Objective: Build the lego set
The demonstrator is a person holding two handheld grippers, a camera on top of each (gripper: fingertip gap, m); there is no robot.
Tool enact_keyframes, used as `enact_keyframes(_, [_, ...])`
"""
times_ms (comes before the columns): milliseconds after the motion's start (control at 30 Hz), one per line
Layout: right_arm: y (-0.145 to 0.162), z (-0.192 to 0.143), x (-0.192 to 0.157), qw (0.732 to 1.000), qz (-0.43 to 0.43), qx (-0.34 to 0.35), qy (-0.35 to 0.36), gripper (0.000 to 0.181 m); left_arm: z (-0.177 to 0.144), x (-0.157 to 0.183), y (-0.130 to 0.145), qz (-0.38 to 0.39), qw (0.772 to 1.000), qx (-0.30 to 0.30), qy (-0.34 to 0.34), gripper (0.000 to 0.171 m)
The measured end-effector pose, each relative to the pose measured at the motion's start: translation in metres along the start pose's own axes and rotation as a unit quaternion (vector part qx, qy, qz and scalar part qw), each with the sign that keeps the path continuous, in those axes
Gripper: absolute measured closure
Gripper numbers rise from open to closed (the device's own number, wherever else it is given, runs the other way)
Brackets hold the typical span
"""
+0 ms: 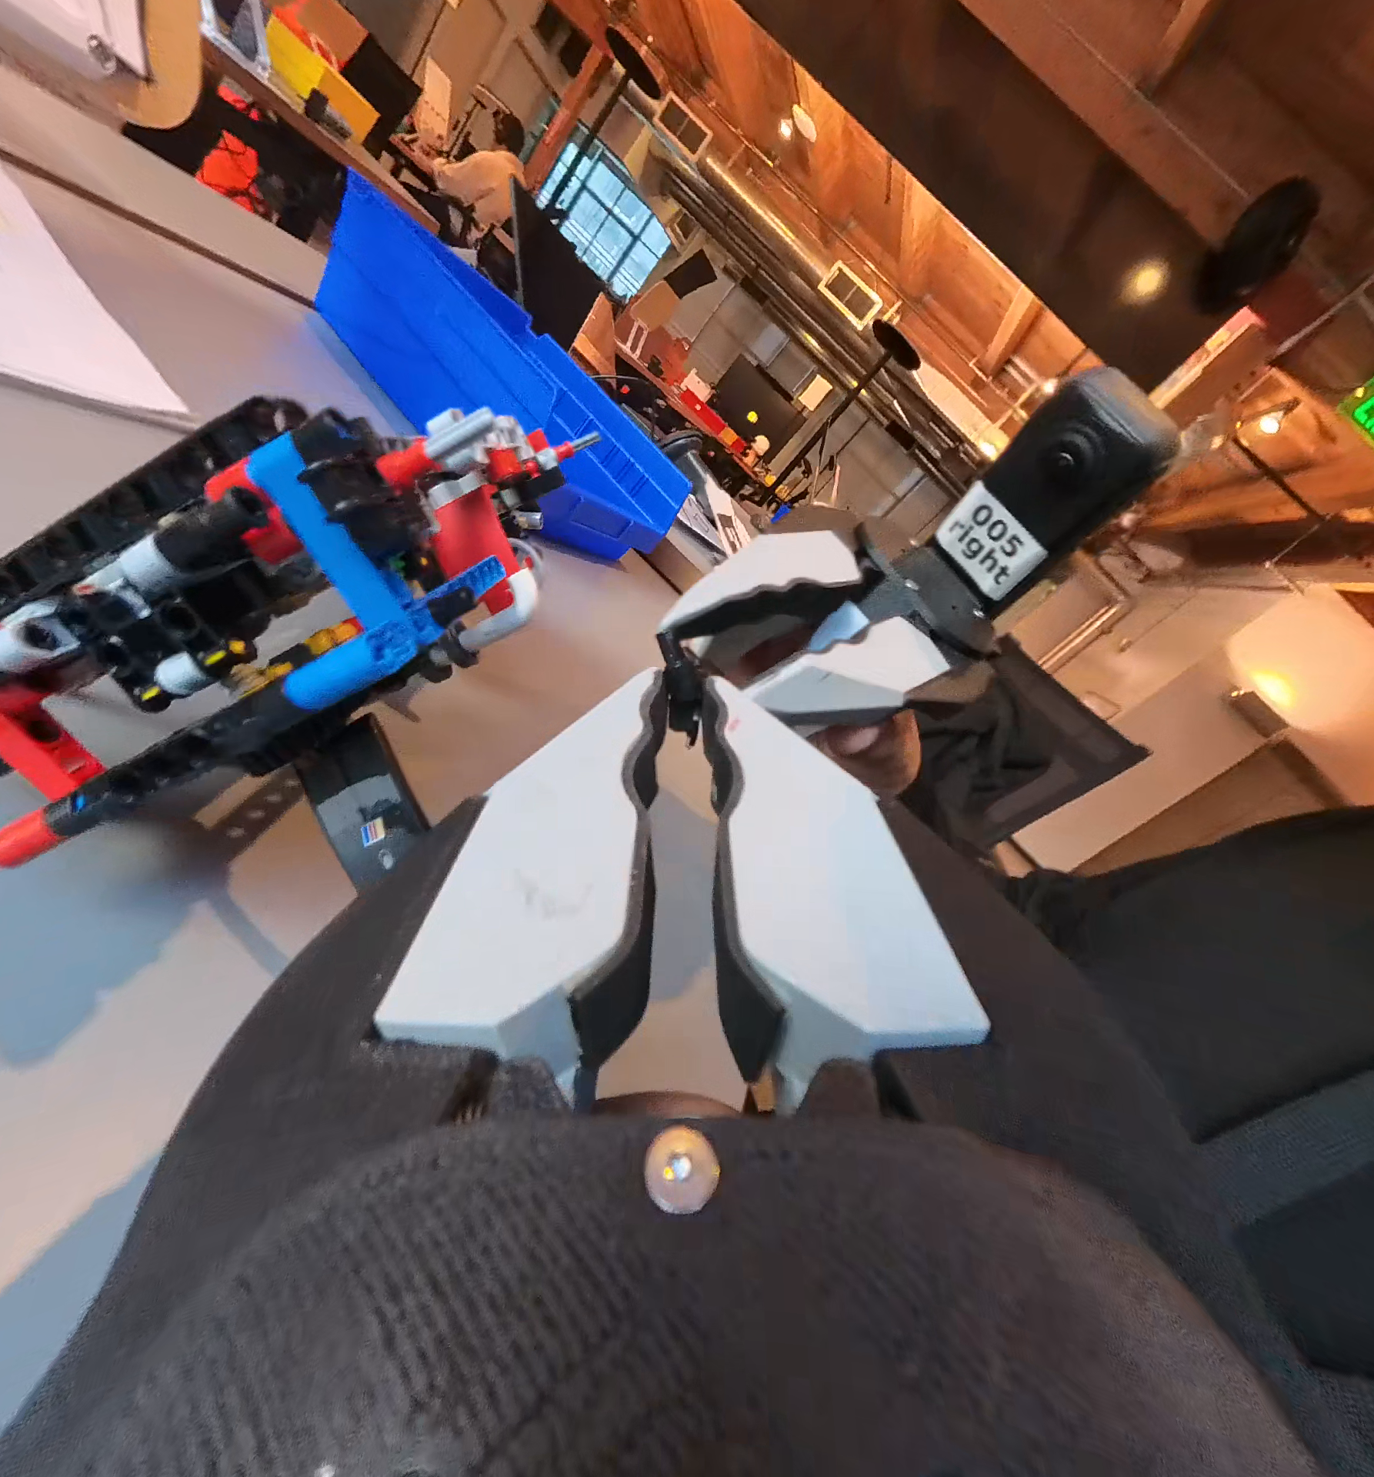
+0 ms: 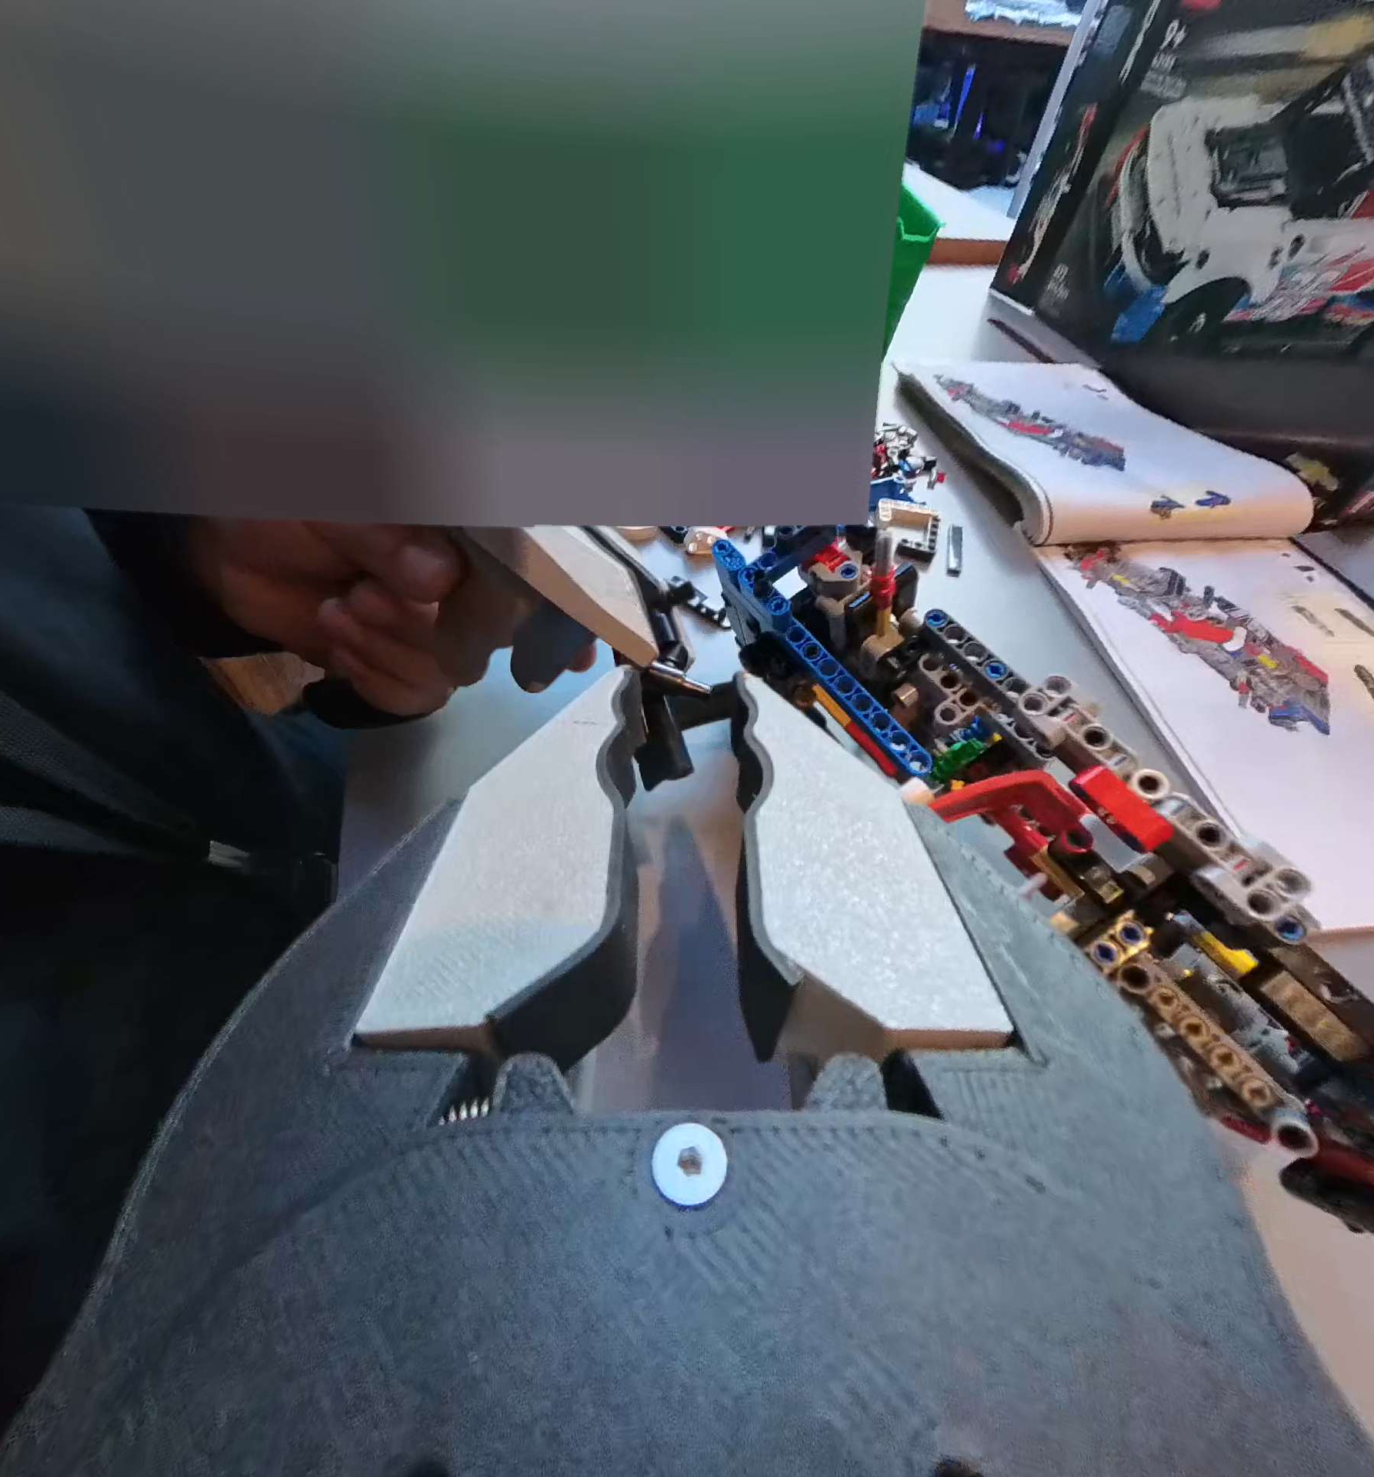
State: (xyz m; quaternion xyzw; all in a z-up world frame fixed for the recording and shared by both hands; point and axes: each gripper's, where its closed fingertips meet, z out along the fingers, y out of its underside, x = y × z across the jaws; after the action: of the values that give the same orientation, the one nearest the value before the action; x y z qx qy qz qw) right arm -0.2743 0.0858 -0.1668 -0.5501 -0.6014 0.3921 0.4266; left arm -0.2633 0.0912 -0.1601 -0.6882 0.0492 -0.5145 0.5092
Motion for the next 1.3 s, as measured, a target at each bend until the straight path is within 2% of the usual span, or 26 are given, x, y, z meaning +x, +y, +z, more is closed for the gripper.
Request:
enact_keyframes(133, [0.000, 0.004, -0.001, 1.000, -0.013, 0.000, -0.006, 0.167, 0.000, 0.002, -0.003, 0.036, 0.999, -0.003, -0.006, 0.166])
enact_keyframes(333, [-0.005, 0.002, -0.005, 0.991, 0.075, 0.040, -0.101, 0.167, -0.003, 0.008, -0.004, 0.019, 0.998, -0.013, 0.050, 0.164])
enact_keyframes(433, [-0.006, 0.002, -0.004, 0.985, 0.101, 0.053, -0.126, 0.168, -0.004, 0.009, -0.002, 0.040, 0.997, -0.030, 0.056, 0.163])
enact_keyframes(667, [-0.006, 0.004, 0.001, 0.984, 0.117, 0.056, -0.118, 0.168, -0.009, 0.004, 0.000, 0.113, 0.992, -0.057, 0.027, 0.166])
enact_keyframes(867, [-0.005, 0.005, -0.001, 0.984, 0.115, 0.058, -0.121, 0.168, -0.010, 0.004, -0.004, 0.067, 0.995, -0.053, 0.051, 0.164])
enact_keyframes(1033, [-0.006, 0.005, -0.002, 0.984, 0.113, 0.061, -0.124, 0.168, -0.012, -0.002, 0.000, 0.097, 0.993, -0.061, 0.037, 0.165])
enact_keyframes(1100, [-0.012, 0.000, -0.008, 0.974, 0.130, 0.084, -0.164, 0.168, -0.017, 0.005, 0.000, 0.101, 0.991, -0.060, 0.067, 0.165])
enact_keyframes(1200, [-0.023, -0.008, -0.023, 0.941, 0.179, 0.111, -0.266, 0.168, -0.024, 0.025, 0.001, 0.129, 0.980, -0.055, 0.143, 0.166])
enact_keyframes(1300, [-0.024, -0.008, -0.030, 0.914, 0.221, 0.101, -0.324, 0.168, -0.029, 0.028, 0.006, 0.183, 0.968, -0.056, 0.163, 0.167])
